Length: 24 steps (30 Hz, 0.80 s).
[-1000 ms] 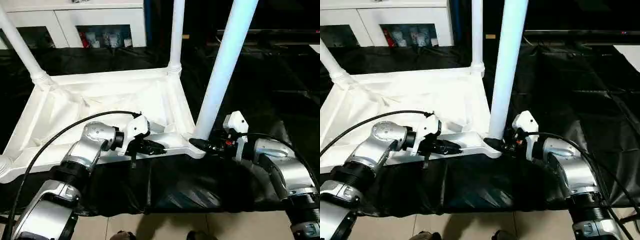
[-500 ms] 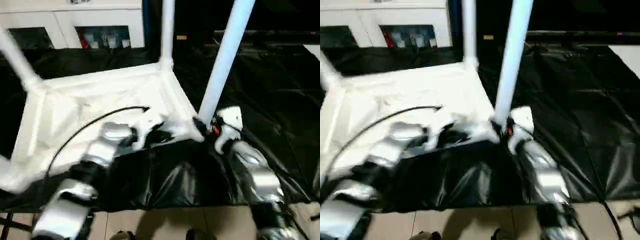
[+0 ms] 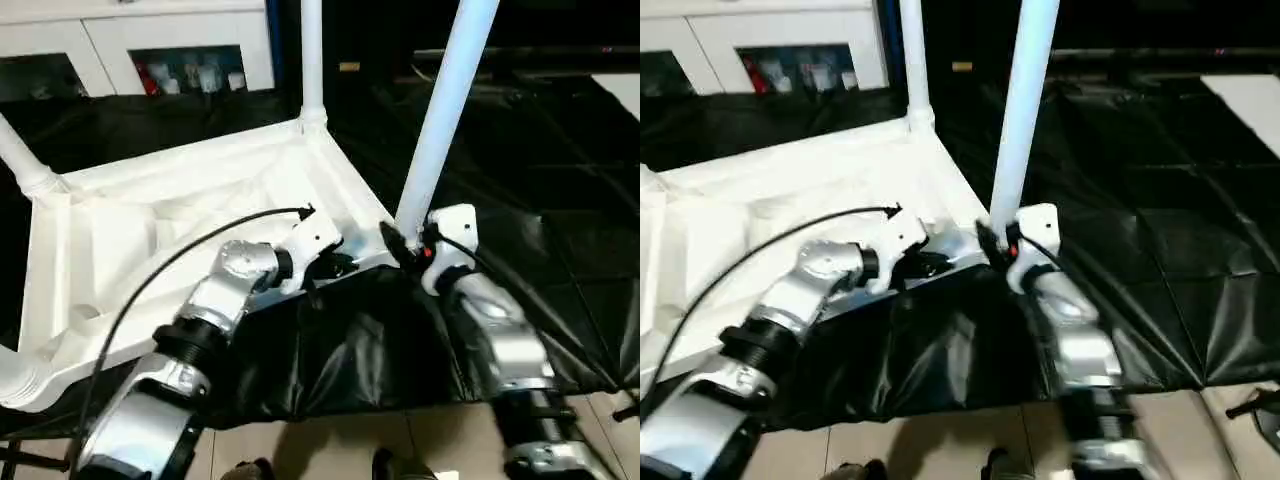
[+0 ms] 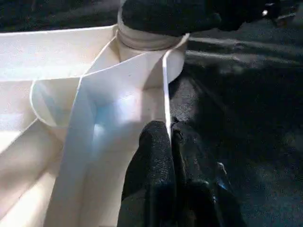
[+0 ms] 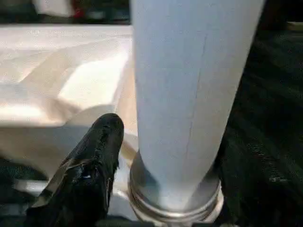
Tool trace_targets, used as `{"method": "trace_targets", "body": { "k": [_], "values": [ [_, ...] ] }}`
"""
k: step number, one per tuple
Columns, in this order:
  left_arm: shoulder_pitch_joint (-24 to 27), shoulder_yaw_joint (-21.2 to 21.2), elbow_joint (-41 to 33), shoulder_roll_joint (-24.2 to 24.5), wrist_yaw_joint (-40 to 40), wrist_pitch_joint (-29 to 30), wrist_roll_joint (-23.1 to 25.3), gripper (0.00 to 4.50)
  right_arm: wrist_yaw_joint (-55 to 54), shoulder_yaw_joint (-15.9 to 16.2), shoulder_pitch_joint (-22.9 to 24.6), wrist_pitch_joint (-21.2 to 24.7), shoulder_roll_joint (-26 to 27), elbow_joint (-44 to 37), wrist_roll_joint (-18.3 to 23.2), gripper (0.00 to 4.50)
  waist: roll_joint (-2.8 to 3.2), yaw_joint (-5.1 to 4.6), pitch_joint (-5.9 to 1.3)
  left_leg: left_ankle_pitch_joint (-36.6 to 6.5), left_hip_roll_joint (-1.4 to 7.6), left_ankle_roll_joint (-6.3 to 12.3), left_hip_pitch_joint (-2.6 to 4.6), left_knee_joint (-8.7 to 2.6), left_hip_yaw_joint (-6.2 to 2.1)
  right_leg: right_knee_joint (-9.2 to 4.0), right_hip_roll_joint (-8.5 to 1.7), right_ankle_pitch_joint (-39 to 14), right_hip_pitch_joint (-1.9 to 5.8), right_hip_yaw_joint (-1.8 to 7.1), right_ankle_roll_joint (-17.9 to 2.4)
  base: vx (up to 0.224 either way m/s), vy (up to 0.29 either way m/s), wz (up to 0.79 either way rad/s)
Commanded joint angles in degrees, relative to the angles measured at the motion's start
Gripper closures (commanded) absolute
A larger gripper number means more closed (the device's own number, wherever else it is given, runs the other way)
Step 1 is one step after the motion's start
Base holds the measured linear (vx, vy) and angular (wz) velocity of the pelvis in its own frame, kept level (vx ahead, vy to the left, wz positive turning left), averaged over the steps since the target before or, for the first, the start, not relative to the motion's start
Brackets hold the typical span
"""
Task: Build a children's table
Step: Rotate leg to tighten
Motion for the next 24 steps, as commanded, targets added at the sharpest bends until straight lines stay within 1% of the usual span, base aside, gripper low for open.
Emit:
{"method": "trace_targets", "body": {
  "k": [1, 2, 3, 4, 5, 6, 7, 8, 9, 10, 11, 12, 13, 14, 15, 16, 17, 18, 19, 20, 21, 22, 23, 24],
  "values": [
    [0.56, -2.4, 1.45, 0.84, -2.92, -2.24, 0.76, 4.5, 7.86, 3.97, 1.29, 0.61, -0.92, 0.28, 1.72, 1.46, -0.56, 0.33, -2.74, -17.79, 2.31, 3.93, 0.24, -4.0, -0.11, -3.63, -2.37, -18.28, 1.87, 1.7, -11.25, 0.0, 0.0, 0.0],
    [0.79, -2.39, 1.05, 1.36, -4.37, -2.47, 0.33, 4.5, 9.2, 3.78, 1.32, 0.38, -1.92, 0.22, 1.95, 1.46, -0.35, 0.55, -2.97, -15.25, 2.4, 4.51, 0.25, -3.73, 0.02, -3.24, -2.41, -15.42, 2.01, 1.67, -12.38, 0.053, -0.046, 0.04],
    [1.09, -2.43, 0.55, 2.05, -6.25, -2.69, -0.08, 4.5, 10.93, 3.58, 1.34, 0.06, -3.24, 0.12, 2.19, 1.46, -0.37, 0.58, -3.19, -13.69, 2.39, 4.9, 0.22, -3.54, 0.18, -3.04, -2.38, -13.36, 2.15, 1.6, -13.06, 0.062, -0.052, 0.04],
    [1.38, -2.58, 0.1, 2.96, -8.08, -3.4, -0.32, 4.5, 13.22, 3.34, 1.33, -0.04, -4.72, -0.08, 2.74, 1.46, -0.4, 0.67, -3.29, -10.98, 2.42, 5.59, -0.01, -3.24, 0.21, -2.5, -2.33, -9.46, 2.49, 1.35, -14.34, 0.091, -0.079, 0.03],
    [1.61, -2.63, -0.17, 3.84, -9.58, -4.05, -0.63, 4.5, 15.76, 3.19, 1.28, -0.13, -6.4, -0.18, 3.48, 1.46, -0.54, 0.68, -3.62, -8.13, 2.35, 6.41, -0.2, -2.79, 0.35, -1.88, -2.19, -5.07, 2.85, 1.2, -15.52, 0.061, -0.055, 0.01],
    [1.72, -2.56, -0.28, 4.3, -10.36, -4.37, -0.9, 4.5, 17.47, 3.13, 1.26, -0.05, -7.4, -0.3, 4.08, 1.46, -0.61, 0.67, -3.76, -6.76, 2.25, 6.91, -0.3, -2.55, 0.43, -1.5, -2.14, -2.5, 3.01, 1.22, -16.16, 0.054, -0.047, 0.0],
    [1.79, -2.45, -0.26, 4.78, -11.29, -4.67, -1.35, 4.5, 19.68, 3.23, 1.25, 0.08, -8.6, -0.42, 4.84, 1.46, -0.53, 0.87, -3.87, -4.28, 2.19, 8.0, -0.28, -2.15, 0.55, -0.87, -1.93, 2.66, 2.94, 1.26, -17.39, 0.0, 0.0, 0.0],
    [1.94, -2.44, -0.39, 5.16, -12.28, -4.81, -1.75, 4.5, 21.34, 3.41, 1.29, 0.06, -9.5, -0.52, 5.27, 1.46, -0.74, 0.9, -4.09, -3.18, 2.17, 8.63, -0.21, -1.98, 0.57, -0.56, -1.89, 4.98, 3.1, 1.22, -17.89, 0.0, 0.0, 0.0],
    [2.13, -2.51, -0.63, 5.64, -13.47, -4.87, -2.12, 4.5, 23.26, 3.66, 1.34, 0.28, -10.46, -0.69, 5.76, 1.46, -0.61, 1.11, -4.23, -1.16, 2.21, 9.89, -0.21, -1.75, 0.59, -0.03, -1.79, 8.55, 3.22, 1.1, -18.74, 0.0, 0.0, 0.0],
    [2.43, -2.63, -0.8, 6.46, -15.41, -5.12, -2.69, 4.5, 27.03, 4.31, 1.36, 0.35, -12.2, -0.75, 6.47, 1.46, -0.61, 1.3, -4.2, -0.55, 2.31, 10.77, -0.18, -1.63, 0.66, 0.13, -1.65, 9.46, 3.21, 0.88, -19.27, 0.0, 0.0, 0.0],
    [2.57, -2.72, -0.9, 6.85, -16.24, -5.39, -2.85, 4.5, 28.64, 4.63, 1.19, 0.51, -12.97, -0.52, 6.64, 1.46, -0.6, 1.52, -4.24, -0.83, 2.48, 11.25, -0.07, -1.56, 0.75, 0.2, -1.66, 8.68, 3.21, 0.8, -19.57, 0.0, 0.0, 0.0],
    [2.62, -2.78, -0.91, 7.07, -16.68, -5.53, -2.91, 4.5, 29.64, 4.82, 1.05, 0.59, -13.37, -0.4, 6.76, 1.46, -0.59, 1.56, -4.2, -1.02, 2.57, 11.33, -0.11, -1.56, 0.73, 0.22, -1.69, 7.85, 3.21, 0.74, -19.65, 0.0, 0.0, 0.0],
    [2.66, -2.83, -0.91, 7.26, -17.06, -5.65, -2.96, 4.5, 30.52, 4.99, 0.93, 0.66, -13.72, -0.29, 6.86, 1.46, -0.54, 1.67, -4.09, -1.97, 2.71, 11.16, -0.08, -1.58, 0.77, 0.08, -1.78, 5.47, 3.11, 0.71, -19.6, 0.0, 0.0, 0.0],
    [2.81, -2.98, -1.02, 7.67, -18.1, -6.03, -3.19, 4.5, 32.31, 5.32, 0.61, 0.55, -14.47, 0.15, 7.0, 1.46, -0.95, 1.66, -4.02, -2.77, 2.76, 10.89, -0.04, -1.63, 0.86, -0.11, -1.8, 3.77, 3.06, 0.77, -19.39, 0.0, 0.0, 0.0],
    [3.0, -3.09, -1.26, 8.06, -19.34, -6.12, -3.6, 4.5, 33.58, 5.54, 0.14, 0.1, -15.02, 0.82, 6.98, 1.46, -0.8, 1.9, -3.74, -5.85, 2.93, 9.5, 0.13, -1.84, 0.94, -0.51, -1.95, -2.07, 2.8, 0.88, -18.8, 0.0, 0.0, 0.0],
    [3.0, -3.09, -1.26, 8.06, -19.34, -6.12, -3.6, 4.5, 33.58, 5.54, 0.14, 0.1, -15.02, 0.82, 6.98, 1.46, -0.78, 1.95, -3.66, -6.95, 2.99, 8.89, 0.21, -1.92, 1.0, -0.67, -1.96, -4.07, 2.7, 0.91, -18.51, 0.0, 0.0, 0.0],
    [3.12, -3.34, -1.25, 8.57, -20.78, -6.41, -3.88, 4.5, 34.69, 5.65, -1.38, -0.66, -15.18, 2.8, 7.01, 1.46, -1.11, 2.02, -3.5, -9.29, 3.05, 7.53, 0.34, -2.06, 1.18, -1.05, -2.0, -8.27, 2.46, 1.03, -17.73, 0.0, 0.0, 0.0],
    [3.14, -3.44, -1.22, 8.72, -21.12, -6.44, -3.88, 4.5, 35.18, 5.71, -1.88, -0.77, -15.23, 3.4, 7.19, 1.46, -0.94, 2.07, -3.41, -11.4, 3.1, 5.9, 0.51, -2.23, 1.28, -1.28, -2.06, -12.37, 2.27, 1.07, -16.94, 0.0, 0.0, 0.0],
    [3.21, -3.58, -1.23, 8.88, -21.57, -6.57, -3.87, 4.5, 35.63, 5.84, -2.6, -1.15, -15.2, 4.21, 7.21, 1.46, -1.11, 2.05, -3.42, -12.01, 3.14, 5.34, 0.67, -2.19, 1.38, -1.43, -2.06, -13.57, 2.11, 1.15, -16.54, 0.0, 0.0, 0.0],
    [3.27, -3.67, -1.26, 8.94, -21.89, -6.59, -3.91, 4.5, 35.97, 5.98, -3.01, -1.4, -15.21, 4.67, 7.26, 1.46, -1.0, 2.11, -3.31, -12.67, 3.21, 4.81, 0.75, -2.28, 1.37, -1.5, -2.09, -14.74, 1.98, 1.19, -16.26, 0.0, 0.0, 0.0],
    [3.31, -3.74, -1.26, 8.97, -22.0, -6.65, -3.87, 4.5, 36.46, 6.19, -3.41, -1.71, -15.18, 5.07, 7.29, 1.46, -1.04, 2.14, -3.39, -12.7, 3.21, 4.15, 0.69, -2.31, 1.38, -1.45, -2.08, -15.17, 2.05, 1.25, -15.79, 0.0, 0.0, 0.0],
    [3.33, -3.78, -1.26, 8.99, -22.05, -6.68, -3.83, 4.5, 36.79, 6.32, -3.64, -1.9, -15.16, 5.3, 7.31, 1.46, -1.05, 2.21, -3.53, -11.98, 3.23, 3.99, 0.66, -2.28, 1.36, -1.3, -2.06, -14.03, 2.11, 1.28, -15.59, 0.0, 0.0, 0.0],
    [3.34, -3.82, -1.25, 8.98, -22.12, -6.64, -3.82, 4.5, 37.36, 6.68, -3.94, -1.94, -15.12, 5.62, 7.22, 1.46, -1.06, 2.24, -3.61, -11.06, 3.24, 4.16, 0.67, -2.23, 1.37, -1.09, -1.99, -12.26, 2.08, 1.26, -15.81, 0.0, 0.0, 0.0],
    [3.34, -3.82, -1.24, 8.99, -22.13, -6.64, -3.82, 4.5, 37.4, 6.7, -3.96, -1.95, -15.12, 5.65, 7.21, 1.46, -1.09, 2.24, -3.75, -10.31, 3.15, 4.4, 0.55, -2.13, 1.37, -0.92, -1.97, -11.01, 2.24, 1.25, -15.97, 0.0, 0.0, 0.0]
  ]
}}
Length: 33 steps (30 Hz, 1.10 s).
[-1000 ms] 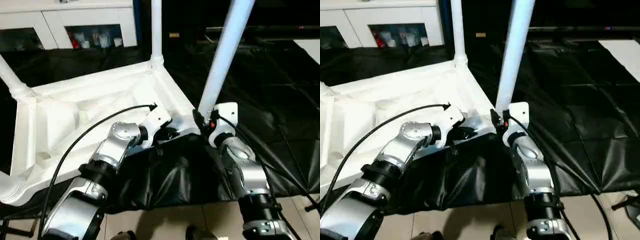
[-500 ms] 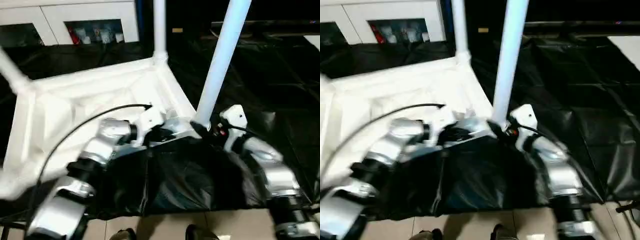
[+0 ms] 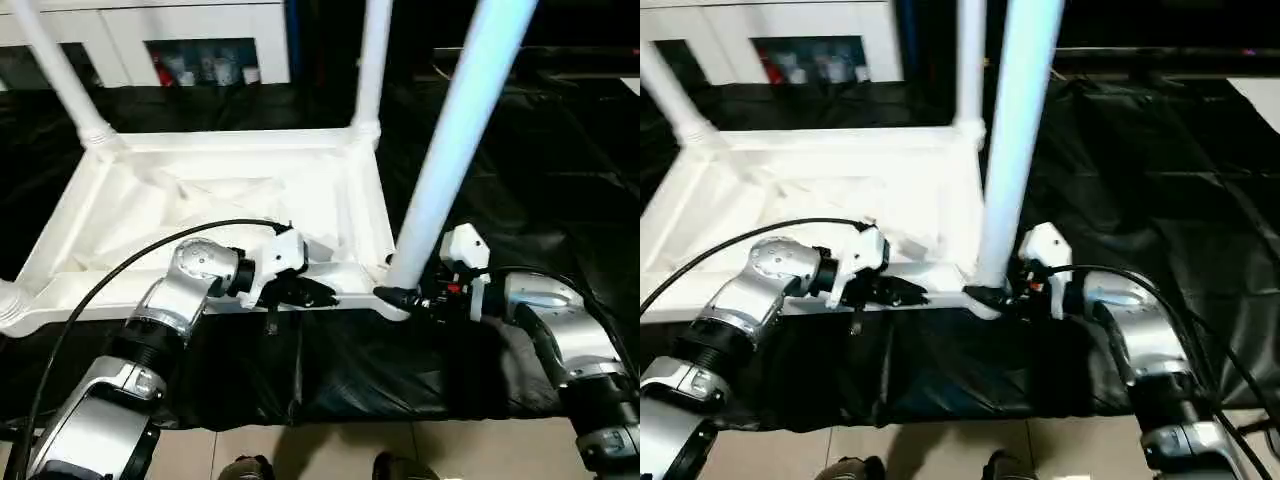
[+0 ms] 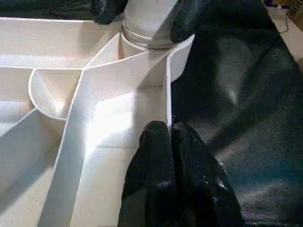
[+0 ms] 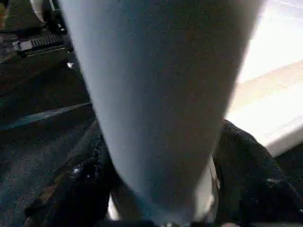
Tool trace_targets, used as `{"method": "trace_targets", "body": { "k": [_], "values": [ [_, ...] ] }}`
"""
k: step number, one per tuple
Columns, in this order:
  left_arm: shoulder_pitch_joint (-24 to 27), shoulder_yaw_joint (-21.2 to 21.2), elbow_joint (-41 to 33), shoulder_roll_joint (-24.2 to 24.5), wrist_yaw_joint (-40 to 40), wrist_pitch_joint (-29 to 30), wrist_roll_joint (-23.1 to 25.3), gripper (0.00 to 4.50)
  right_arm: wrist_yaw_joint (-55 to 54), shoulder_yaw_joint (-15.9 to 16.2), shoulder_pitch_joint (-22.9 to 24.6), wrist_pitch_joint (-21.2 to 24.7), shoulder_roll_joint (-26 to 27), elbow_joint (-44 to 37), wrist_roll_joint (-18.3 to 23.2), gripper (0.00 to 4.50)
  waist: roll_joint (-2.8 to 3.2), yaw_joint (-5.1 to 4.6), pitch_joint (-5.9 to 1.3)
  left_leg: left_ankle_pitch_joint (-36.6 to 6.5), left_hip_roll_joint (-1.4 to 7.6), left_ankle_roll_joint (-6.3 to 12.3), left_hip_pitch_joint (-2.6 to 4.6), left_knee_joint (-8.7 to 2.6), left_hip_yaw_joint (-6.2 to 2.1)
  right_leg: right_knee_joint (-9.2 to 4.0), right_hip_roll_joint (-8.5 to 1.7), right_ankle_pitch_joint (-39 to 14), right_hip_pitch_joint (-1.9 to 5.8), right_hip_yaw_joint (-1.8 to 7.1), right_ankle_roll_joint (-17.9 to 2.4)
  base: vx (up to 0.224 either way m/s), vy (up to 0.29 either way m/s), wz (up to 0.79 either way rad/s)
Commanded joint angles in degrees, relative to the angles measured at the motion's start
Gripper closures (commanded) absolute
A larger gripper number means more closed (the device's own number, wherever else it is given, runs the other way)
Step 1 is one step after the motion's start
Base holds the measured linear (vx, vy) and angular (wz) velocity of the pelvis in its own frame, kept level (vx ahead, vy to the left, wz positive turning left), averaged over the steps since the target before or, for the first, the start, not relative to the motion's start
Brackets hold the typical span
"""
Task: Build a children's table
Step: Rotate leg to tighten
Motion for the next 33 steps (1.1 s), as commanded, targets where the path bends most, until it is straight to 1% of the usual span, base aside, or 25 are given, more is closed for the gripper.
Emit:
{"method": "trace_targets", "body": {
  "k": [1, 2, 4, 5, 6, 7, 10, 17, 19, 21, 22, 23, 24, 25, 26, 27, 28, 29, 30, 31, 32, 33],
  "values": [
    [1.18, -2.26, 0.44, 0.41, -2.02, 0.07, 1.37, 4.5, 1.36, 0.81, -0.78, -0.58, -0.15, 1.17, -0.11, 1.46, -0.94, 0.11, -4.05, -8.26, 1.47, 5.14, 0.74, -3.22, -0.21, -2.6, -2.06, -7.1, 3.04, 1.69, -16.17, 0.0, 0.0, 0.0],
    [1.13, -2.32, 0.58, 0.39, -2.04, -0.08, 1.47, 4.5, 1.94, 1.18, -0.96, -0.58, -0.26, 1.58, -0.47, 1.61, -0.99, 0.13, -4.25, -6.54, 1.39, 6.08, 0.67, -3.02, -0.16, -2.26, -1.99, -4.18, 3.12, 1.62, -16.88, 0.0, 0.0, 0.0],
    [1.04, -2.33, 0.74, 0.34, -1.99, -0.19, 1.56, 4.5, 2.39, 1.44, -1.07, -0.52, -0.39, 1.85, -0.73, 1.61, -1.03, 0.19, -4.4, -5.1, 1.29, 7.37, 0.59, -2.73, -0.05, -1.97, -1.96, -0.94, 3.23, 1.6, -17.68, 0.0, 0.0, 0.0],
    [0.87, -2.37, 0.95, 0.31, -1.95, -0.26, 1.52, 4.5, 3.09, 1.82, -1.35, -0.51, -0.6, 2.52, -0.88, 1.61, -1.17, 0.24, -4.44, -4.56, 1.24, 8.0, 0.5, -2.63, -0.03, -1.86, -2.0, -0.09, 3.31, 1.57, -17.83, 0.0, 0.0, 0.0],
    [0.77, -2.43, 1.08, 0.35, -2.01, -0.31, 1.4, 4.5, 3.67, 2.08, -1.57, -0.64, -0.74, 3.07, -0.88, 1.88, -1.1, 0.29, -4.5, -4.5, 1.23, 8.17, 0.51, -2.59, -0.04, -1.84, -2.04, -0.15, 3.34, 1.55, -17.9, 0.0, 0.0, 0.0],
    [0.68, -2.48, 1.3, 0.38, -2.0, -0.44, 1.39, 4.5, 3.98, 2.36, -1.7, -1.12, -0.92, 3.48, -1.16, 1.88, -1.11, 0.32, -4.41, -5.0, 1.24, 8.24, 0.48, -2.6, -0.03, -1.99, -2.1, -1.22, 3.3, 1.51, -17.9, 0.0, 0.0, 0.0],
    [0.61, -2.62, 1.6, 0.54, -2.11, -0.33, 1.5, 4.5, 5.1, 3.1, -1.78, -1.22, -1.34, 4.04, -1.45, 1.99, -1.02, 0.37, -4.43, -6.14, 1.28, 7.55, 0.6, -2.64, -0.08, -2.16, -2.08, -3.89, 3.32, 1.49, -17.57, 0.0, 0.0, 0.0],
    [0.08, -2.76, 2.96, 0.5, -1.04, 0.3, 2.25, 4.5, 5.29, 3.18, -1.47, -0.49, -0.34, 4.55, -0.73, 2.03, -1.04, 0.47, -4.69, -5.48, 1.23, 7.57, 0.58, -2.44, -0.09, -1.9, -1.96, -2.53, 3.4, 1.49, -17.88, 0.0, 0.0, 0.0],
    [-0.52, -2.62, 4.14, -0.22, 1.44, 1.46, 3.07, 4.5, 5.38, 3.06, -0.27, 0.57, 0.54, 4.0, 0.23, 2.03, -1.07, 0.53, -4.63, -5.92, 1.18, 7.46, 0.51, -2.41, -0.09, -1.95, -1.97, -3.27, 3.42, 1.49, -17.82, 0.0, 0.0, 0.0],
    [-1.08, -2.07, 4.66, -1.55, 4.42, 2.95, 3.28, 4.5, 4.12, 2.76, 1.51, 1.28, 1.49, 2.63, 1.23, 2.03, -1.0, 0.71, -4.49, -7.17, 1.24, 6.95, 0.64, -2.48, -0.03, -2.23, -2.0, -5.23, 3.29, 1.57, -17.51, 0.0, 0.0, 0.0],
    [-1.28, -1.84, 4.74, -2.13, 5.73, 3.69, 3.37, 4.5, 3.38, 2.53, 2.27, 1.58, 1.91, 1.97, 1.62, 2.05, -0.9, 1.02, -4.35, -8.34, 1.38, 6.49, 0.9, -2.63, -0.05, -2.53, -2.06, -7.13, 3.1, 1.6, -17.26, 0.0, 0.0, 0.0],
    [-1.55, -1.55, 4.73, -3.29, 8.12, 4.66, 3.61, 4.5, 0.85, 2.01, 3.51, 2.24, 2.99, 1.03, 1.8, 2.05, -0.9, 1.18, -4.21, -10.06, 1.45, 5.52, 1.0, -2.88, -0.1, -2.85, -2.07, -9.95, 2.99, 1.57, -16.63, 0.0, 0.0, 0.0],
    [-1.86, -1.24, 4.72, -4.76, 11.14, 5.79, 3.97, 4.5, -3.63, 1.35, 4.73, 2.22, 4.57, 0.42, 0.98, 2.06, -1.04, 1.21, -4.15, -10.72, 1.43, 5.04, 1.07, -2.96, -0.12, -3.09, -2.08, -11.32, 2.99, 1.62, -16.05, 0.0, 0.0, 0.0],
    [-1.87, -1.23, 4.72, -4.8, 11.21, 5.81, 3.97, 4.5, -3.75, 1.33, 4.76, 2.21, 4.61, 0.41, 0.95, 2.07, -0.9, 1.24, -3.91, -12.84, 1.52, 3.81, 1.4, -3.26, -0.17, -3.56, -2.17, -14.81, 2.56, 1.71, -15.05, 0.0, 0.0, 0.0],
    [-2.03, -1.14, 4.64, -6.36, 13.81, 6.72, 4.29, 4.5, -8.33, 0.87, 5.79, 2.24, 6.36, -0.02, -0.13, 2.07, -0.84, 1.02, -3.48, -16.24, 1.39, 2.36, 1.46, -3.67, -0.41, -4.13, -2.25, -20.5, 2.51, 1.61, -13.53, 0.0, 0.0, 0.0],
    [-2.04, -1.15, 4.55, -6.95, 14.73, 7.09, 4.41, 4.5, -9.99, 0.69, 6.13, 2.44, 7.06, -0.17, -0.46, 2.07, -1.03, 0.79, -3.18, -20.09, 1.2, 0.99, 1.88, -3.9, -0.68, -4.88, -2.36, -27.23, 2.26, 1.49, -11.28, 0.0, 0.0, 0.0],
    [-2.08, -1.16, 4.46, -7.8, 16.04, 7.5, 4.56, 4.5, -12.88, 0.29, 6.43, 3.05, 8.2, -0.2, -1.03, 2.07, -1.07, 0.65, -3.11, -21.26, 1.19, 0.39, 2.03, -4.02, -0.94, -5.02, -2.4, -29.43, 2.22, 1.44, -10.4, 0.0, 0.0, 0.0],
    [-2.09, -1.12, 3.75, -10.66, 19.22, 9.48, 4.44, 4.5, -20.45, -1.05, 7.23, 4.17, 12.39, -1.14, -1.84, 2.07, -0.73, 0.36, -3.0, -22.86, 1.15, -0.5, 2.15, -4.32, -1.16, -5.49, -2.43, -32.09, 2.05, 1.41, -8.77, 0.0, 0.0, 0.0],
    [-2.08, -1.13, 3.65, -10.99, 19.53, 9.71, 4.41, 4.5, -21.23, -1.2, 7.32, 4.31, 12.89, -1.29, -1.9, 2.07, -0.77, 0.24, -2.98, -23.34, 1.13, -0.84, 2.19, -4.42, -1.26, -5.63, -2.43, -32.98, 1.94, 1.4, -8.14, 0.0, 0.0, 0.0],
    [-2.02, -1.21, 3.12, -12.92, 21.47, 10.96, 4.36, 4.5, -26.24, -1.94, 7.44, 5.43, 15.86, -1.73, -2.63, 2.07, -0.76, -0.03, -3.09, -23.65, 0.98, -1.21, 2.03, -4.56, -1.55, -5.71, -2.41, -33.87, 2.05, 1.29, -7.01, -0.062, 0.034, -0.07],
    [-1.61, -2.27, 2.23, -15.21, 23.4, 12.1, 5.27, 4.5, -32.56, -2.53, 6.48, 5.22, 19.89, -0.66, -3.52, 2.08, -0.93, -0.41, -3.03, -24.62, 0.9, -1.26, 2.12, -4.62, -1.66, -6.0, -2.37, -34.79, 1.73, 1.2, -6.29, 0.0, 0.0, 0.0],
    [-1.49, -2.65, 1.95, -15.87, 23.9, 12.46, 5.61, 4.5, -34.71, -2.79, 6.0, 5.08, 21.25, -0.15, -3.69, 2.08, -0.81, -0.59, -3.0, -25.11, 0.88, -1.38, 2.2, -4.64, -1.69, -6.09, -2.4, -35.41, 1.52, 1.22, -6.05, 0.0, 0.0, 0.0]
  ]
}}
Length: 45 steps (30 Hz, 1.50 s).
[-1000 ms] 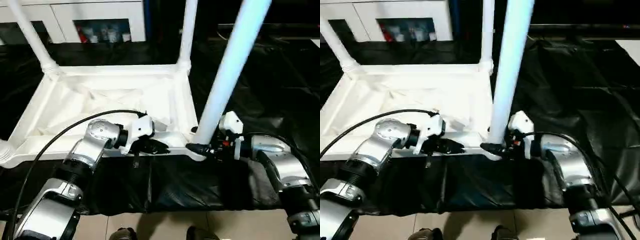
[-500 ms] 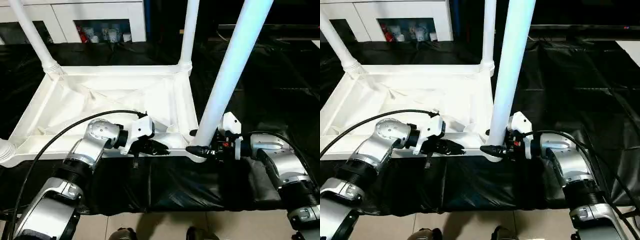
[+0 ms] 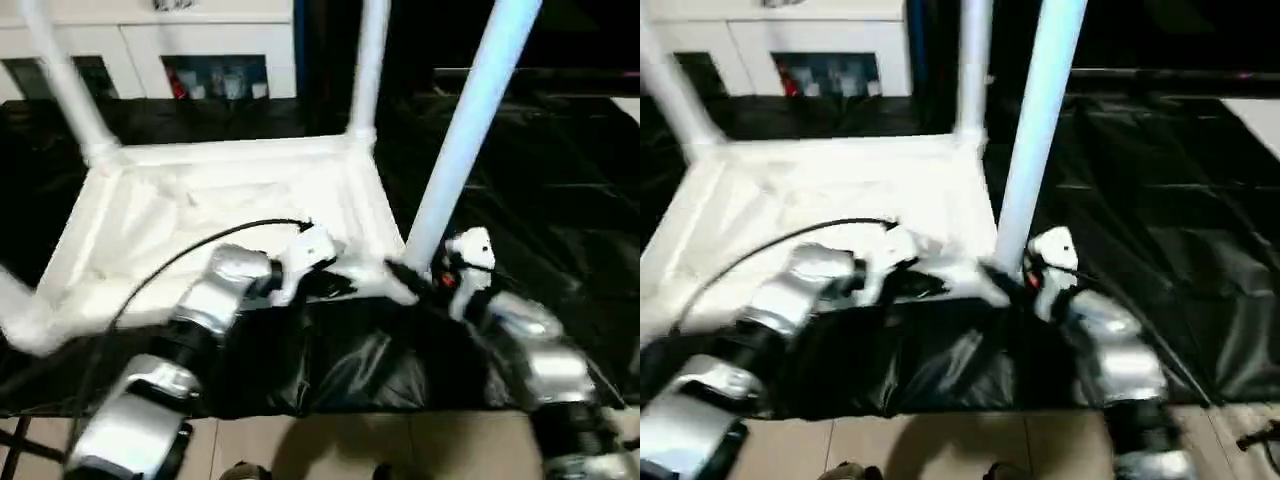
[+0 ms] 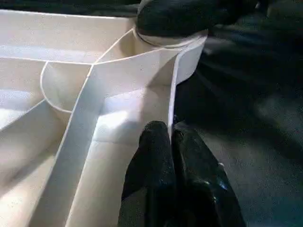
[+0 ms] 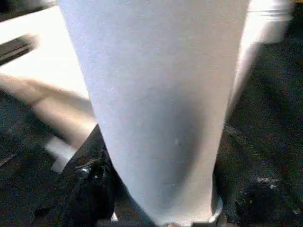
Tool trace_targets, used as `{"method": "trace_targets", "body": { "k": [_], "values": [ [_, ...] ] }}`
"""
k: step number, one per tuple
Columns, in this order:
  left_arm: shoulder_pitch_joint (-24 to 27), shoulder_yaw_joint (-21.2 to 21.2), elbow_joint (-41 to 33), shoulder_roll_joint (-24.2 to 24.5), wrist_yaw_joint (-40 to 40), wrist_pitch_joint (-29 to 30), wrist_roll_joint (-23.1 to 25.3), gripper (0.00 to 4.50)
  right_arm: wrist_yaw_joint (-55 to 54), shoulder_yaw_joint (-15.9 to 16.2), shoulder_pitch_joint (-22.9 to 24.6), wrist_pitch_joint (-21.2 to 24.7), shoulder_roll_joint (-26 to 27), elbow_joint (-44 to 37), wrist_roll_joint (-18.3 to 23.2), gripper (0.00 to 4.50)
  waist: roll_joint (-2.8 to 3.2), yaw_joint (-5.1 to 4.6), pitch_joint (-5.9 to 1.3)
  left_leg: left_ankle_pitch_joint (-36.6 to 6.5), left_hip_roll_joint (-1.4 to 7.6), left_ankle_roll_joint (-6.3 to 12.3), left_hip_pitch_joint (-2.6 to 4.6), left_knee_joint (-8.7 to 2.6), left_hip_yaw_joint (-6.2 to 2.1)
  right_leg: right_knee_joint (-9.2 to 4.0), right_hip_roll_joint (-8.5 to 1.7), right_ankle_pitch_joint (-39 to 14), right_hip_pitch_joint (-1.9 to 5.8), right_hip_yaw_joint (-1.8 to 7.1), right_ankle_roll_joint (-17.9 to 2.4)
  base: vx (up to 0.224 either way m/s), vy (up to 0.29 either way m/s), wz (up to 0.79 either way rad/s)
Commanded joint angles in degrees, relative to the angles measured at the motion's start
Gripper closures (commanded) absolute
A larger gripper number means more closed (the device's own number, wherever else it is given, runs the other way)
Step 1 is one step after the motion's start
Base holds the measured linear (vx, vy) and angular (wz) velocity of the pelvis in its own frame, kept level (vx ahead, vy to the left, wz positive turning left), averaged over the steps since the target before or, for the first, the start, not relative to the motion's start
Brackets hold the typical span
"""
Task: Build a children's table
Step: Rotate leg to tighten
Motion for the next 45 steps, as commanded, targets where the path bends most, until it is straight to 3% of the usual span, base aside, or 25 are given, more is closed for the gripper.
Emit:
{"method": "trace_targets", "body": {
  "k": [1, 3, 5, 7, 8, 10, 12, 16, 21, 23, 26, 29, 31, 33, 35, 37, 40, 45],
  "values": [
    [0.12, -3.5, -0.13, -6.39, 6.44, 2.32, 0.82, 4.5, -3.87, 6.44, -0.66, 2.83, 7.13, 2.22, -0.39, 2.08, 0.2, -0.72, -2.23, -26.29, 1.05, -1.43, 1.04, -5.14, -1.75, -5.96, -2.21, -35.96, 0.28, 0.81, -5.92, 0.0, 0.0, 0.0],
    [0.33, -4.16, -0.58, -7.75, 7.25, 3.09, 1.46, 4.5, -6.89, 6.96, -1.94, 2.71, 9.68, 3.6, -1.17, 2.09, 0.06, -1.01, -2.43, -26.59, 0.93, -1.25, 0.65, -5.39, -2.09, -5.95, -2.12, -35.0, 0.76, 0.52, -5.22, 0.0, 0.0, 0.0],
    [0.32, -4.89, -0.33, -8.48, 7.82, 2.88, 2.51, 4.5, -10.05, 7.67, -3.42, 2.06, 11.99, 5.23, -2.23, 2.09, 0.34, -1.15, -2.42, -26.74, 0.8, -0.79, 0.7, -5.55, -2.12, -6.16, -2.01, -32.59, 0.47, 0.65, -5.62, 0.0, 0.0, 0.0],
    [0.04, -5.2, 0.19, -8.25, 7.76, 2.36, 3.25, 4.5, -10.85, 7.27, -4.23, 1.09, 13.57, 5.42, -1.84, 2.09, 0.24, -1.57, -2.3, -28.5, 0.7, -0.57, 0.77, -5.54, -2.14, -6.25, -1.9, -32.81, 0.27, 0.61, -5.74, 0.0, 0.0, 0.0],
    [-0.19, -5.14, 0.47, -7.55, 7.5, 1.8, 3.6, 4.5, -10.88, 7.23, -4.33, 0.07, 13.48, 5.01, -2.46, 1.54, 0.18, -1.86, -2.35, -28.72, 0.68, -0.43, 0.56, -5.58, -2.23, -6.24, -1.98, -32.81, 0.4, 0.61, -5.6, 0.0, 0.0, 0.0],
    [-0.36, -5.04, 0.43, -6.08, 6.37, 0.59, 3.87, 4.5, -9.52, 6.5, -4.08, -0.5, 12.62, 4.27, -2.39, 1.4, -0.04, -2.09, -2.51, -27.64, 0.69, 0.05, 0.2, -5.6, -2.25, -6.23, -2.09, -32.24, 0.64, 0.7, -5.5, 0.0, 0.0, 0.0],
    [-0.36, -4.93, 0.32, -4.61, 4.87, -0.65, 3.89, 4.5, -7.56, 6.22, -3.77, -0.52, 10.94, 3.79, -2.34, 1.2, 0.1, -1.93, -2.65, -26.61, 0.78, 0.64, 0.37, -5.52, -2.05, -6.11, -2.1, -30.37, 0.43, 1.0, -6.38, 0.0, 0.0, 0.0],
    [0.05, -4.73, 0.31, -0.87, -0.95, -4.97, 3.18, 4.5, 1.28, 8.1, -2.58, -0.96, 4.12, 2.25, -2.16, 0.95, -0.01, -1.69, -3.03, -22.28, 1.04, 1.5, -0.19, -5.39, -1.62, -5.16, -1.9, -21.6, 1.19, 1.3, -9.31, 0.0, 0.0, 0.0],
    [0.22, -4.25, 0.57, 3.18, -8.67, -8.05, 1.7, 4.5, 14.81, 9.08, -1.34, -0.48, -3.41, -0.23, 0.04, 0.95, -0.22, -1.21, -3.5, -16.64, 1.12, 4.57, -0.25, -4.55, -0.87, -4.31, -2.06, -13.98, 1.57, 1.59, -13.36, 0.034, -0.018, 0.03],
    [0.04, -4.26, 1.05, 4.71, -11.34, -9.26, 1.28, 4.5, 20.35, 9.42, -0.92, 0.01, -6.38, -1.17, 0.95, 0.95, -0.27, -0.95, -3.88, -11.44, 1.21, 6.04, -0.29, -4.1, -0.66, -3.44, -2.0, -7.08, 2.04, 1.47, -15.88, 0.06, -0.035, 0.06],
    [-0.45, -4.33, 2.34, 6.75, -15.26, -11.36, 0.71, 4.5, 28.46, 10.42, -0.95, 0.69, -11.01, -1.67, 2.71, 1.2, -0.03, -0.26, -4.11, -6.4, 1.41, 7.95, -0.45, -3.59, -0.38, -2.23, -1.72, 0.74, 2.39, 1.18, -17.95, 0.038, -0.012, 0.0],
    [-0.92, -4.28, 3.38, 7.73, -17.52, -12.32, 0.34, 4.5, 32.54, 10.71, -1.61, 1.7, -13.12, -1.74, 3.93, 1.38, -0.24, 0.5, -4.47, -1.89, 1.44, 10.3, -0.53, -2.9, -0.21, -1.26, -1.81, 7.33, 2.45, 1.09, -19.68, 0.0, 0.0, 0.0],
    [-1.0, -4.23, 3.66, 8.17, -18.88, -12.49, -0.05, 4.5, 34.82, 11.05, -1.96, 2.55, -14.11, -1.78, 4.57, 1.58, -0.36, 0.64, -4.28, -2.6, 1.4, 10.46, -0.64, -2.83, -0.14, -1.38, -1.87, 5.76, 2.31, 1.07, -19.67, 0.0, 0.0, 0.0],
    [-1.14, -4.16, 4.05, 8.59, -20.21, -12.71, -0.3, 4.5, 37.31, 11.8, -2.15, 3.19, -15.15, -2.17, 4.72, 1.63, -0.53, 0.74, -3.71, -6.67, 1.5, 9.21, -0.54, -3.14, -0.04, -2.13, -2.04, -1.44, 2.03, 1.12, -18.73, 0.0, 0.0, 0.0],
    [-1.35, -4.05, 4.69, 8.9, -21.47, -13.13, -0.51, 4.5, 39.46, 12.68, -2.38, 3.76, -16.06, -2.22, 4.87, 1.91, -0.53, 0.84, -3.38, -11.25, 1.7, 6.23, -0.23, -3.57, -0.08, -2.92, -2.14, -10.62, 1.82, 1.21, -16.77, 0.0, 0.0, 0.0],
    [-1.7, -4.08, 5.52, 9.1, -22.19, -13.65, -0.59, 4.5, 40.94, 13.42, -2.71, 3.84, -16.61, -1.86, 4.81, 1.93, -0.51, 0.79, -3.23, -12.99, 1.76, 4.66, -0.14, -3.82, -0.16, -3.21, -2.08, -13.79, 1.66, 1.26, -15.6, 0.0, 0.0, 0.0],
    [-2.29, -3.94, 6.72, 9.02, -22.91, -13.87, -1.09, 4.5, 42.54, 14.29, -3.13, 3.88, -16.71, -1.12, 4.82, 1.97, -0.58, 0.82, -3.37, -12.16, 1.77, 4.11, -0.2, -3.82, -0.2, -3.01, -2.04, -12.52, 1.66, 1.37, -15.35, 0.0, 0.0, 0.0],
    [-2.63, -3.35, 7.49, 8.29, -21.62, -13.32, -1.0, 4.5, 40.47, 14.04, -2.15, 3.99, -15.38, -1.7, 5.03, 1.99, -0.64, 0.76, -3.62, -9.46, 1.64, 5.41, -0.47, -3.51, -0.14, -2.49, -2.0, -7.34, 1.87, 1.31, -16.62, 0.0, 0.0, 0.0]
  ]
}}
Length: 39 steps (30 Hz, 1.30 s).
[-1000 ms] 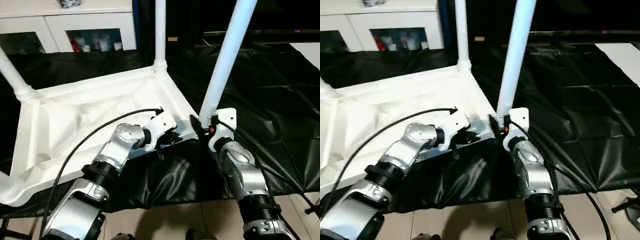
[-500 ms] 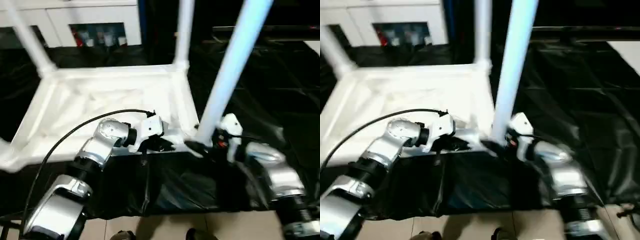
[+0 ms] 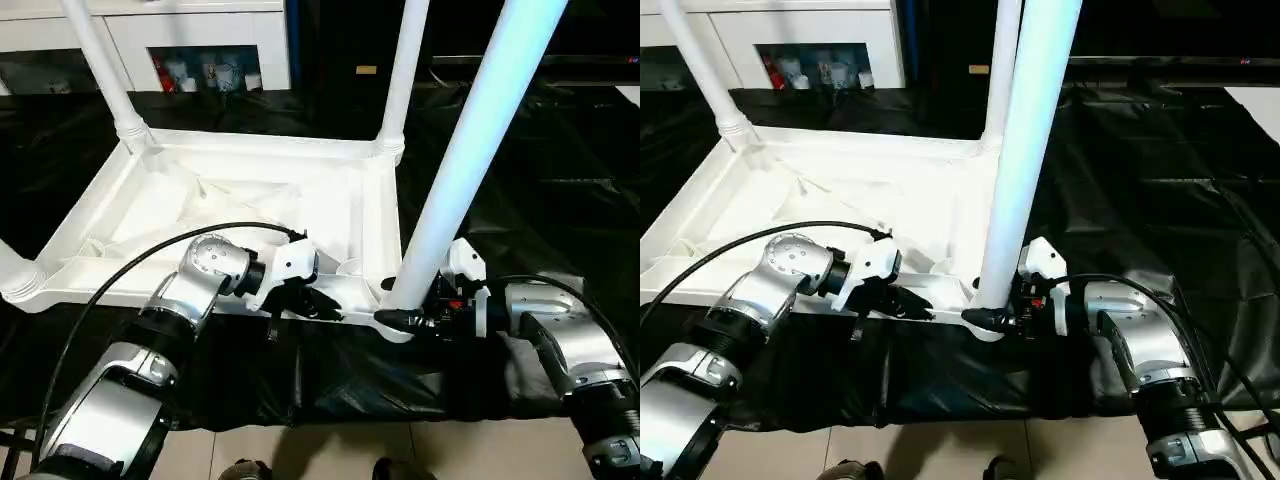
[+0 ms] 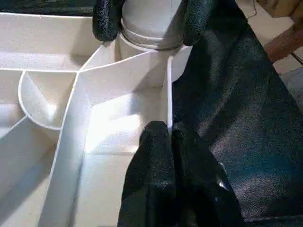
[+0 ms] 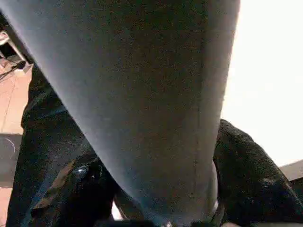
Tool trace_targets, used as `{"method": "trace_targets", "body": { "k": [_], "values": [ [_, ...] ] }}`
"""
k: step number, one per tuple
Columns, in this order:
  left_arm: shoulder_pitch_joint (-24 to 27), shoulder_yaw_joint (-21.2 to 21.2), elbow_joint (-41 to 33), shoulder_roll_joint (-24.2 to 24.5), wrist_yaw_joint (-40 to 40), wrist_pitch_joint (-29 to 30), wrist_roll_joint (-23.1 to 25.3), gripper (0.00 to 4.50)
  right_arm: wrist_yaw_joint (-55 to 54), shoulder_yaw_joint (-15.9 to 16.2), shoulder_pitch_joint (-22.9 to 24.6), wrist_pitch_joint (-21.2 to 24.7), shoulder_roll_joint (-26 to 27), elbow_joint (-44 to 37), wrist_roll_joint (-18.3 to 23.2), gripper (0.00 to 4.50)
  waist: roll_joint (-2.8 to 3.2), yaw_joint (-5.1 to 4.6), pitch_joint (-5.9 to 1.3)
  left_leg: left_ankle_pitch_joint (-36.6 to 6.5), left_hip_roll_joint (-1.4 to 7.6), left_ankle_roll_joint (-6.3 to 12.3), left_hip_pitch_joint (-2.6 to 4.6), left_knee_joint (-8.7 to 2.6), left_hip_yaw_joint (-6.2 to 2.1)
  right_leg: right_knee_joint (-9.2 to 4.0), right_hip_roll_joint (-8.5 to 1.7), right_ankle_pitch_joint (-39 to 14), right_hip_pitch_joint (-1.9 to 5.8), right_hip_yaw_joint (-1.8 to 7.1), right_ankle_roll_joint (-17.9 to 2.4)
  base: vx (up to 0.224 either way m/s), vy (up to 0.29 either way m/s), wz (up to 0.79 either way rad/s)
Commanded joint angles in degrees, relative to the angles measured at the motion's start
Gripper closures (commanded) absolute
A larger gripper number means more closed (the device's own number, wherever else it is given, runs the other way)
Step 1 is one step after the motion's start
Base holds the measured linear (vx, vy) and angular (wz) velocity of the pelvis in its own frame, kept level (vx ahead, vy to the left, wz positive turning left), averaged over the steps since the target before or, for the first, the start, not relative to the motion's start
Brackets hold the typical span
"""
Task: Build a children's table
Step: Rotate leg to tighten
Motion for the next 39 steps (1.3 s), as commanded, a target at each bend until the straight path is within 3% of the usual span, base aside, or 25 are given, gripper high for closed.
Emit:
{"method": "trace_targets", "body": {
  "k": [1, 3, 5, 9, 11, 12, 13, 15, 17, 22, 23, 25, 30, 32, 33, 35, 37, 39],
  "values": [
    [-0.15, -1.19, 1.71, -0.26, 2.07, 1.11, 1.73, 4.5, 1.04, 2.52, 1.26, 0.78, 1.51, -0.67, 0.68, 1.99, -0.75, 0.1, -3.56, -9.37, 1.33, 5.47, 0.46, -3.39, -0.17, -2.99, -2.22, -8.04, 2.99, 1.6, -15.81, 0.0, 0.0, 0.0],
    [-0.62, -0.16, 2.44, -1.32, 7.32, 2.63, 2.65, 4.5, -4.85, 1.07, 2.84, 0.06, 3.38, -1.9, 0.07, 1.99, -0.52, 0.22, -3.35, -10.56, 1.42, 5.06, 0.61, -3.54, -0.16, -3.32, -2.27, -10.23, 2.81, 1.63, -15.41, 0.0, 0.0, 0.0],
    [-0.87, 0.18, 2.78, -1.69, 9.03, 3.17, 2.85, 4.5, -6.84, 0.62, 3.21, -0.3, 3.98, -2.1, -0.37, 1.99, -0.69, 0.13, -3.09, -12.72, 1.34, 3.93, 0.58, -3.87, -0.3, -3.75, -2.33, -14.88, 2.81, 1.55, -14.28, 0.0, 0.0, 0.0],
    [-0.9, 1.18, 1.38, -3.43, 15.57, 6.98, 3.32, 4.5, -18.31, -1.76, 4.63, 0.54, 8.79, -2.97, -2.17, 2.0, -0.71, -0.48, -2.61, -17.76, 1.14, 1.08, 0.98, -4.5, -0.77, -5.02, -2.43, -26.27, 2.08, 1.64, -10.15, 0.0, 0.0, 0.0],
    [0.84, 1.65, -3.32, -7.23, 22.24, 13.12, 3.9, 4.5, -33.51, -4.11, 4.92, 3.22, 17.67, -3.2, -3.78, 2.01, -0.59, -0.89, -2.46, -18.83, 1.17, 0.14, 0.91, -4.85, -1.08, -5.21, -2.49, -28.67, 1.8, 1.7, -8.78, -0.028, 0.002, -0.01],
    [1.12, 1.66, -3.99, -7.87, 23.3, 13.93, 4.07, 4.5, -35.23, -4.15, 4.77, 2.93, 18.85, -2.92, -4.15, 2.01, -0.07, -1.05, -2.36, -19.13, 1.32, -0.6, 0.73, -5.06, -1.28, -4.98, -2.59, -28.7, 1.93, 1.67, -8.61, 0.0, 0.0, 0.0],
    [1.82, 1.55, -5.69, -9.68, 26.05, 16.11, 4.44, 4.5, -40.36, -4.28, 4.04, 1.95, 22.03, -1.52, -5.27, 2.01, -0.47, -1.51, -2.25, -20.01, 1.03, -1.01, 0.35, -5.26, -1.53, -5.32, -2.53, -30.67, 2.13, 1.3, -7.27, 0.0, 0.0, 0.0],
    [2.23, 1.16, -6.72, -11.22, 27.67, 17.47, 4.73, 4.5, -44.33, -4.49, 3.03, 2.14, 24.45, 0.37, -5.81, 2.01, -0.39, -1.87, -2.28, -21.94, 0.85, -1.19, 1.09, -5.08, -1.46, -5.82, -2.37, -32.51, 1.3, 1.45, -6.31, 0.0, 0.0, 0.0],
    [2.55, 0.62, -7.55, -13.68, 30.17, 18.95, 5.23, 4.5, -49.1, -3.77, 1.3, 1.3, 27.45, 3.51, -7.55, 2.01, -0.34, -2.36, -2.32, -22.27, 0.77, -0.67, 1.01, -5.07, -1.39, -5.85, -2.17, -30.2, 1.28, 1.48, -6.87, 0.0, 0.0, 0.0],
    [2.96, -0.02, -8.9, -15.07, 31.15, 20.2, 5.84, 4.5, -51.35, -2.52, 0.47, -0.04, 29.67, 3.98, -10.12, 2.01, -0.3, -2.35, -2.39, -21.0, 0.74, 0.31, 0.75, -5.14, -1.15, -5.64, -1.97, -25.87, 1.58, 1.61, -7.31, 0.0, 0.0, 0.0],
    [3.17, -0.07, -9.56, -15.0, 31.26, 20.65, 6.08, 4.5, -51.67, -2.49, 0.55, -0.86, 29.76, 3.58, -10.77, 1.45, -0.27, -2.32, -2.44, -20.68, 0.78, 0.44, 0.71, -5.14, -1.11, -5.55, -2.01, -25.23, 1.63, 1.66, -7.45, 0.0, 0.0, 0.0],
    [3.43, -0.48, -10.25, -13.32, 29.67, 20.03, 6.22, 4.5, -50.05, -3.23, 0.29, -3.12, 27.27, 3.44, -10.64, 1.31, -0.27, -2.29, -2.64, -19.58, 0.77, 0.7, 0.68, -5.03, -1.0, -5.42, -2.02, -23.7, 1.76, 1.72, -7.82, 0.0, 0.0, 0.0],
    [3.29, -0.49, -9.19, -9.69, 25.12, 15.73, 5.86, 4.5, -42.15, -3.28, 0.38, -4.91, 21.14, 2.39, -9.33, 0.84, -0.26, -2.23, -3.04, -14.86, 0.77, 2.49, 0.24, -4.61, -0.71, -4.5, -1.81, -14.17, 2.47, 1.69, -10.74, 0.0, 0.0, 0.0],
    [3.2, -0.57, -8.48, -7.96, 22.09, 13.47, 5.35, 4.5, -36.07, -2.77, 0.85, -5.25, 17.8, 1.28, -8.09, 0.84, -0.23, -2.11, -3.28, -12.93, 0.76, 3.65, 0.29, -4.22, -0.59, -4.19, -1.85, -11.02, 2.64, 1.68, -11.98, 0.0, 0.0, 0.0],
    [3.44, -1.14, -8.26, -5.79, 17.53, 9.99, 4.83, 4.5, -29.42, -2.3, 1.37, -4.83, 14.38, -0.03, -6.58, 0.84, -0.4, -2.11, -3.41, -10.87, 0.64, 4.73, 0.08, -3.95, -0.55, -3.76, -1.76, -7.46, 2.97, 1.68, -13.12, 0.0, 0.0, 0.0],
    [3.83, -1.3, -8.68, -3.35, 11.6, 8.92, 3.47, 4.5, -20.15, -1.35, 1.99, -4.25, 9.86, -1.41, -4.77, 0.84, -0.41, -1.95, -3.54, -8.2, 0.78, 7.12, 0.06, -3.6, -0.33, -3.06, -1.74, -1.3, 3.25, 1.63, -15.44, 0.0, 0.0, 0.0],
    [3.8, -1.19, -8.64, -2.98, 10.66, 8.48, 3.16, 4.5, -17.99, -1.17, 2.1, -4.01, 8.87, -1.63, -4.3, 0.84, -0.3, -1.72, -3.58, -7.43, 0.96, 8.17, 0.14, -3.43, -0.26, -2.8, -1.92, 0.56, 3.34, 1.56, -16.72, 0.0, 0.0, 0.0],
    [3.48, -0.94, -8.03, -2.52, 9.39, 8.07, 2.61, 4.5, -14.43, -0.66, 2.1, -3.91, 6.98, -1.71, -3.58, 0.84, -0.32, -1.42, -3.42, -7.95, 1.19, 7.88, 0.28, -3.46, -0.15, -2.88, -1.83, -1.34, 3.23, 1.38, -17.11, 0.0, 0.0, 0.0]
  ]
}}
